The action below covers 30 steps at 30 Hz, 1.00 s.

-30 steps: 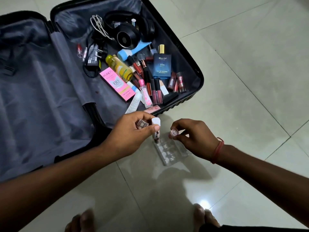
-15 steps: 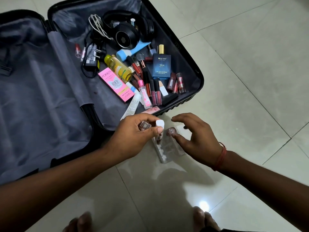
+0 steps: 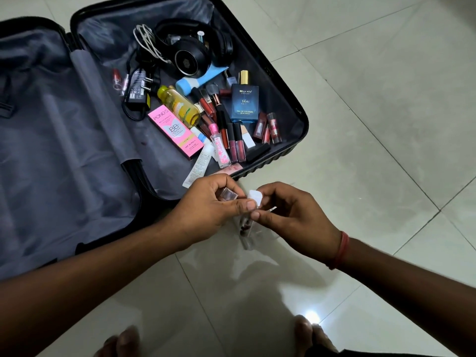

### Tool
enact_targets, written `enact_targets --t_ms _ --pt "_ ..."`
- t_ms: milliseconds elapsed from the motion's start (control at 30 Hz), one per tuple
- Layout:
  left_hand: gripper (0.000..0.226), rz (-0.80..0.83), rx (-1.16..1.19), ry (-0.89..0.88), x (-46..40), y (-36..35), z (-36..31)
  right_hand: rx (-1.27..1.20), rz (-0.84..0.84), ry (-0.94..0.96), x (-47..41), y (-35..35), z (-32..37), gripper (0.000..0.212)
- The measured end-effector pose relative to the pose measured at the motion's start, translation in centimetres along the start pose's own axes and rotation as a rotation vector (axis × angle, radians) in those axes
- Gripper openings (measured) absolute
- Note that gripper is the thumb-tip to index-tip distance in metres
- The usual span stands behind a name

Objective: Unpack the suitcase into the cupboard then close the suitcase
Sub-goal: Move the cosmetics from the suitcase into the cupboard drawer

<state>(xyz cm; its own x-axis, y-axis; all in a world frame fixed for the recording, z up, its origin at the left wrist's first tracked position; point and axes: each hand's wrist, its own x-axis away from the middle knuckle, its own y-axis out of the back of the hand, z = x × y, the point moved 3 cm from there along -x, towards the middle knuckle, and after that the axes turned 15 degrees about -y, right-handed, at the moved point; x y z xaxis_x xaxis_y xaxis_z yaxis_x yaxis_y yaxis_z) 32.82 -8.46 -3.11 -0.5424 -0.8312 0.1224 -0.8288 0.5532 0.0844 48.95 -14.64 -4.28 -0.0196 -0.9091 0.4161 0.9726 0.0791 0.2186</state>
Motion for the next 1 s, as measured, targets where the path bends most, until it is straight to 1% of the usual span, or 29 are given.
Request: enact_targets --t_ms 67,133,200,300,367,467,567,667,833,900,1000 --pt "0.019 -0.019 0.039 0.052 0.3 -0.1 0.2 0.071 -0.045 0.02 -0.2 0.7 0.2 0.02" --pt "0.022 -0.068 0.209 0.179 0.5 0.1 0.7 0.148 -0.111 0.012 -0.5 1.9 0.4 0.02" --pt "0.015 -0.095 0.352 0.273 0.6 0.3 1.1 0.247 -0.162 0.013 -0.8 3.1 0.4 0.02" --pt "0.01 -0.063 0.374 0.324 0.9 0.0 1.6 0.352 -0.147 0.047 -0.8 3.4 0.1 0.022" --pt "0.016 -0.039 0.318 0.3 0.9 -0.2 1.8 0.395 -0.135 0.08 -0.8 3.1 -0.2 0.02" --pt "0.021 0.01 0.15 0.218 1.0 -0.4 1.7 0.426 -0.147 0.117 -0.8 2.9 -0.7 0.019" --pt "0.033 0.049 0.106 0.142 1.1 -0.4 1.8 0.472 -0.161 0.146 -0.9 3.1 -1.3 0.018" --pt "0.028 0.063 0.05 0.108 1.0 -0.3 1.8 0.537 -0.181 0.192 -0.9 3.4 -1.8 0.02" --pt "0.014 0.05 0.034 0.09 1.3 -0.2 1.8 0.564 -0.22 0.184 -0.5 3.4 -2.7 0.021" --pt "0.019 0.05 0.054 0.101 1.4 -0.4 2.0 0.581 -0.223 0.195 -0.2 3.0 -3.2 0.017" --pt "0.03 0.102 0.059 0.127 1.6 -0.6 2.4 0.609 -0.258 0.154 -0.1 2.6 -3.9 0.015"
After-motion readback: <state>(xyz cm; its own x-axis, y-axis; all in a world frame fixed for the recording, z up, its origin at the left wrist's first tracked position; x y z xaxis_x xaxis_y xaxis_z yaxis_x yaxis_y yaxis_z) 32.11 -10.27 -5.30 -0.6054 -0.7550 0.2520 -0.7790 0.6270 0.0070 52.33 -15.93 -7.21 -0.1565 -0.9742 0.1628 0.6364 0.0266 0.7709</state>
